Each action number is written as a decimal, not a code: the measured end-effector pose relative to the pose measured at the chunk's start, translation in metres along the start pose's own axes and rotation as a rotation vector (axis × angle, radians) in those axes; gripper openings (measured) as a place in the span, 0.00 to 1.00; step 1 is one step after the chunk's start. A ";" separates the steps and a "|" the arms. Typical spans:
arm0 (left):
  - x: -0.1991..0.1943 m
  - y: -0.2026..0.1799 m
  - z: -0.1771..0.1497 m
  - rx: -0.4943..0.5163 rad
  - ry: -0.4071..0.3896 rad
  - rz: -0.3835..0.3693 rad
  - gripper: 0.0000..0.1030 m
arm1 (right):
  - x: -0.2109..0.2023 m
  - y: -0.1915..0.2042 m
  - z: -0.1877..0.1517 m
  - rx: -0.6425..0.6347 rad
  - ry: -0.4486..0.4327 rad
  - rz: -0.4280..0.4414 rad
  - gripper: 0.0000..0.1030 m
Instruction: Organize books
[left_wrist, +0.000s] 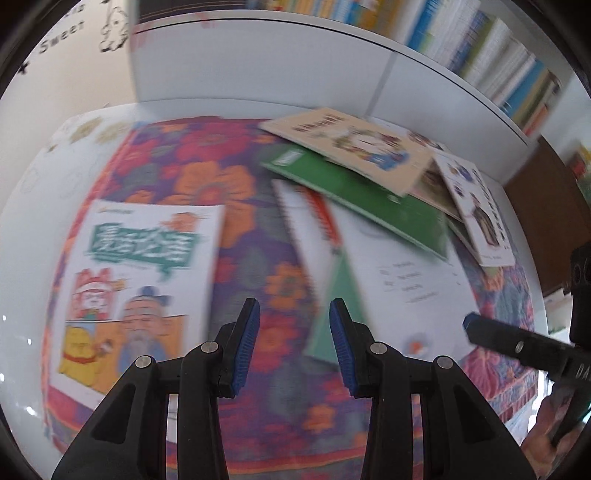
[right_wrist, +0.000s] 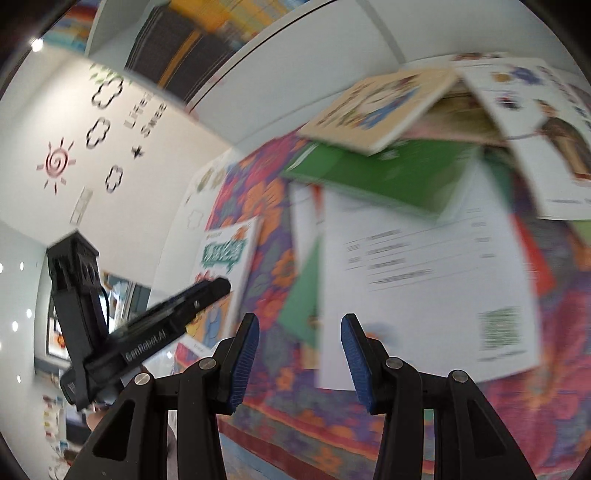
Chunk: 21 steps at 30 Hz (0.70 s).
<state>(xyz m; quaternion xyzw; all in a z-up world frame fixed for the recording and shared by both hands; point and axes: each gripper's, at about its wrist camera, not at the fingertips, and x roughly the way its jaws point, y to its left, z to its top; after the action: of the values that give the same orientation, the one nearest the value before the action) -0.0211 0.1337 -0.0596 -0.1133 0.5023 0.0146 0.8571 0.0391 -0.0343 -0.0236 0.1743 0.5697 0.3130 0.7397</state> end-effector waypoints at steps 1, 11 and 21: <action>0.002 -0.010 0.001 0.011 0.002 -0.006 0.35 | -0.008 -0.009 0.002 0.014 -0.012 0.001 0.44; 0.019 -0.089 0.030 0.054 -0.002 -0.086 0.35 | -0.082 -0.096 0.023 0.170 -0.146 -0.019 0.44; 0.058 -0.164 0.068 0.048 -0.029 -0.178 0.35 | -0.131 -0.172 0.061 0.290 -0.301 -0.111 0.44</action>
<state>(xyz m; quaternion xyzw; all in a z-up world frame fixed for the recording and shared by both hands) 0.0892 -0.0170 -0.0483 -0.1368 0.4782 -0.0721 0.8645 0.1220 -0.2430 -0.0155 0.2921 0.5007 0.1572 0.7995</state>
